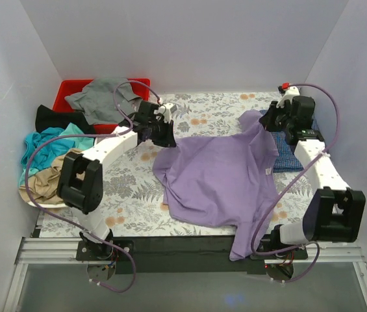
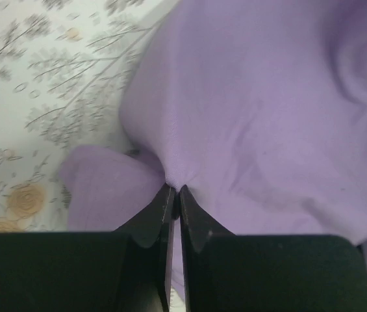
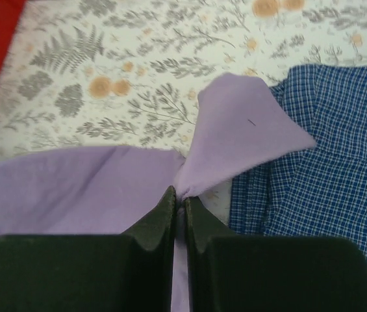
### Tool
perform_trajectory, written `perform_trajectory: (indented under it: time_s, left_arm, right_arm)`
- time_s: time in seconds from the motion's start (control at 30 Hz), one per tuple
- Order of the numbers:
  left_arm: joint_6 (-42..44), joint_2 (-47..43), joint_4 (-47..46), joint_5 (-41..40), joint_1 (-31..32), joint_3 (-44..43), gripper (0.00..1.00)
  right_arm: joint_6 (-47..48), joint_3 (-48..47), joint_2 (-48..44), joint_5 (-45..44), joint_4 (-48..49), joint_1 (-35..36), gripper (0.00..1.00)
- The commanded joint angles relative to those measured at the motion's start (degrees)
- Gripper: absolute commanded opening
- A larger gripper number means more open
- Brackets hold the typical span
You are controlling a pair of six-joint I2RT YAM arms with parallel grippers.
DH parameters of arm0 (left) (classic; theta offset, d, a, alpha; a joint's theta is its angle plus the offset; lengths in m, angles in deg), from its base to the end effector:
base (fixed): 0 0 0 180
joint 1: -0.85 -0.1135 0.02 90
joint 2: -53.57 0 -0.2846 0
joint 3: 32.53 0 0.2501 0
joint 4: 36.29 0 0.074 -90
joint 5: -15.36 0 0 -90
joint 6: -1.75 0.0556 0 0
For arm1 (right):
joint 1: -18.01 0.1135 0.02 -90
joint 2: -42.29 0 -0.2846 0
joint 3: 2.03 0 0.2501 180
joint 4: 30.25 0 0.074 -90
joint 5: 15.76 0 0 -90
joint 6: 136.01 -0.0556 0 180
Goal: Fold and stack the t-shirts
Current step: Flatten the tshirt out
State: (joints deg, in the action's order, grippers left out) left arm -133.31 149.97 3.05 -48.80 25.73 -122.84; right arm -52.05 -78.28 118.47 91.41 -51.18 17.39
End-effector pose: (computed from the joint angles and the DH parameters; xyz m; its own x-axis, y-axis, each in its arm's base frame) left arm 0.3413 -0.1850 0.2814 -0.9210 -0.2751 -0.2759 0.0060 0.6980 -0.7161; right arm 0.3211 0.0129 0.3449 -0.3820 0.1047 -0.9182 -0.2266 0.9526 0.2029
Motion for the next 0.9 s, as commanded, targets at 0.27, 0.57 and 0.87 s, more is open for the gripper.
perform_trajectory:
  time_s: [0.27, 0.57, 0.87]
  left_arm:
    - [2.9, 15.4, -6.7, -30.1, -1.2, -7.7, 0.00]
    - [7.1, 33.0, -3.8, -41.5, -2.9, -29.2, 0.00]
    - [7.7, 36.2, -0.2, -48.5, -3.4, -29.6, 0.45]
  right_arm:
    - [1.2, -5.4, 14.7, -13.4, 15.9, 0.2, 0.01]
    - [2.9, -11.1, 22.1, -32.1, 19.3, 0.2, 0.01]
    - [3.2, -17.9, 30.3, -33.2, 15.0, 0.2, 0.16]
